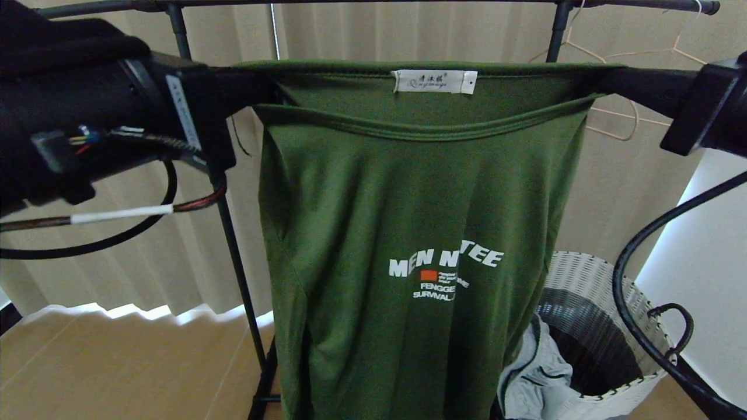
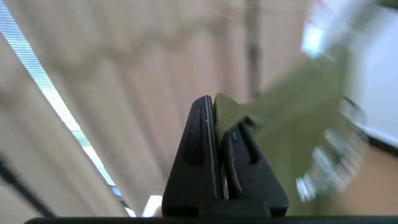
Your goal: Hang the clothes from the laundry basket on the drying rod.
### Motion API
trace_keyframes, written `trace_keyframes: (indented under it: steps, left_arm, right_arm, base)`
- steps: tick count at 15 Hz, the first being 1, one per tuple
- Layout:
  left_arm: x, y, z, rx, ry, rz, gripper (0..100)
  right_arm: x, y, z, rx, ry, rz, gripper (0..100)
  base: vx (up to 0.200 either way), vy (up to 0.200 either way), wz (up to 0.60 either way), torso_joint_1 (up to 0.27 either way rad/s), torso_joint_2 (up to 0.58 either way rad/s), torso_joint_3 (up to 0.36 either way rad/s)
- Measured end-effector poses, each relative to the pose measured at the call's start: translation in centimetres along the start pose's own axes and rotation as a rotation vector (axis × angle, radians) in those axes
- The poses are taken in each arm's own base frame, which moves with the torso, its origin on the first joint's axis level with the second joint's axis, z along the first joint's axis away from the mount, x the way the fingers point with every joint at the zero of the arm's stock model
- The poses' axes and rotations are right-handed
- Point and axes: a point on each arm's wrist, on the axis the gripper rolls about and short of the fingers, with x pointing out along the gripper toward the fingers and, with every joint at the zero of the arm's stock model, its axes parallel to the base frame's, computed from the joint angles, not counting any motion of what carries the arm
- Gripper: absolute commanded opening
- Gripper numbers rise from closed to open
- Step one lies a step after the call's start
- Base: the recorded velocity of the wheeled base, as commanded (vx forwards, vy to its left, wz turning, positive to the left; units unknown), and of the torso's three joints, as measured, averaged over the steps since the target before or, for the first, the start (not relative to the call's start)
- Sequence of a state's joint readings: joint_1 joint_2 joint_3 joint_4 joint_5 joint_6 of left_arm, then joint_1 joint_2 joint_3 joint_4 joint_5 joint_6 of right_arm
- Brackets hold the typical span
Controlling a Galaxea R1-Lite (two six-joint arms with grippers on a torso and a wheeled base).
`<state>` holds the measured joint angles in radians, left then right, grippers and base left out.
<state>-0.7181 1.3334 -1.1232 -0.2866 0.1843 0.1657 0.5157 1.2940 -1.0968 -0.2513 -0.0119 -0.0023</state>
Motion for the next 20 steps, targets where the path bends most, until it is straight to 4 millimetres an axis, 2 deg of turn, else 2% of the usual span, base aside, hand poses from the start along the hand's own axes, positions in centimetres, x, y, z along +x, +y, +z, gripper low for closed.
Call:
trace_keyframes:
  steps: [3, 6, 20]
  left_arm:
    - [2.4, -0.2, -0.5, -0.003, 0.004, 0.086, 0]
    - [3.4, -0.5, -1.2, -0.001, 0.029, 0.083, 0]
    - [3.1, -0.7, -2.5, 0.010, 0.072, 0.073, 0]
  right_arm:
    - [-2.1, 0.3, 0.0, 0.001, 0.044, 0.026, 0]
    - [-3.2, 0.5, -0.7, 0.001, 0.056, 0.041, 0]
    - [-3.4, 0.5, -0.5, 0.000, 0.045, 0.035, 0]
  base:
    - [0.000, 0.000, 0.00, 0.000, 0.00, 0.000]
    - [0.000, 0.000, 0.00, 0.000, 0.00, 0.000]
    - [0.000, 0.000, 0.00, 0.000, 0.00, 0.000]
